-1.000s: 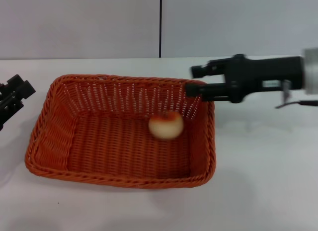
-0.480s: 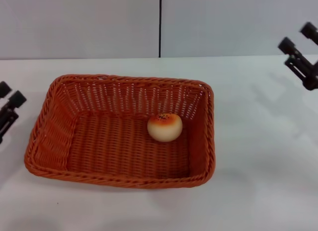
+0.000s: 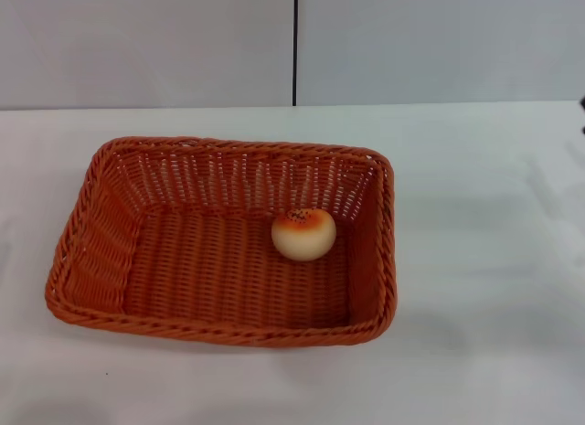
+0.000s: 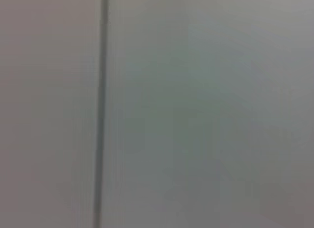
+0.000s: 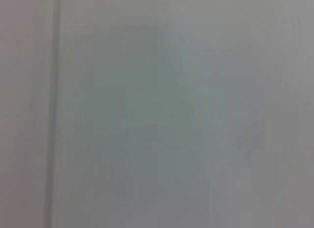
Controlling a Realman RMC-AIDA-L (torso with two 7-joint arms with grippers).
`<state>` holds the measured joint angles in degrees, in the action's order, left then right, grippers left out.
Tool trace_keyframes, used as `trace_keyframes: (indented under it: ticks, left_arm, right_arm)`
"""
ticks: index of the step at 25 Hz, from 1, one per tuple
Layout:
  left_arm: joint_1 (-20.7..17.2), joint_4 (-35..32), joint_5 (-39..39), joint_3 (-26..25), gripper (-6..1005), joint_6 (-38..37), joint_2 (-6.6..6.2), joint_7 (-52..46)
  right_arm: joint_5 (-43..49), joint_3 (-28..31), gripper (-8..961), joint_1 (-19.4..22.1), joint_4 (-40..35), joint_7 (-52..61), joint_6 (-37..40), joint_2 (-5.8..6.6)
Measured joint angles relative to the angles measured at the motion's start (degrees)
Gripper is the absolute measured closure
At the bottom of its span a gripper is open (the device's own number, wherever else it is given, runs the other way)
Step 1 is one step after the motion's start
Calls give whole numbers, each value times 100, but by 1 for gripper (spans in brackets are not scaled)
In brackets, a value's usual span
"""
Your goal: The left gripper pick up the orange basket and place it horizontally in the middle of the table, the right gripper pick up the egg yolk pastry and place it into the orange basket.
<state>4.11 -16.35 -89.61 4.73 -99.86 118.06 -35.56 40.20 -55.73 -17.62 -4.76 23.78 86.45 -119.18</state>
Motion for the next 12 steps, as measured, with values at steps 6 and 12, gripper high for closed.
trace_keyframes:
  ticks: [6,12]
  left_arm:
    - [-182,63,1,-373,575,83,9,29]
    - [-209,328,-3,-425,575,264,9,32]
  right_arm:
    - [-377,-1,315,-44,204,-391,2,0]
    - [-370,-19,315,-172,231,-391,-6,0]
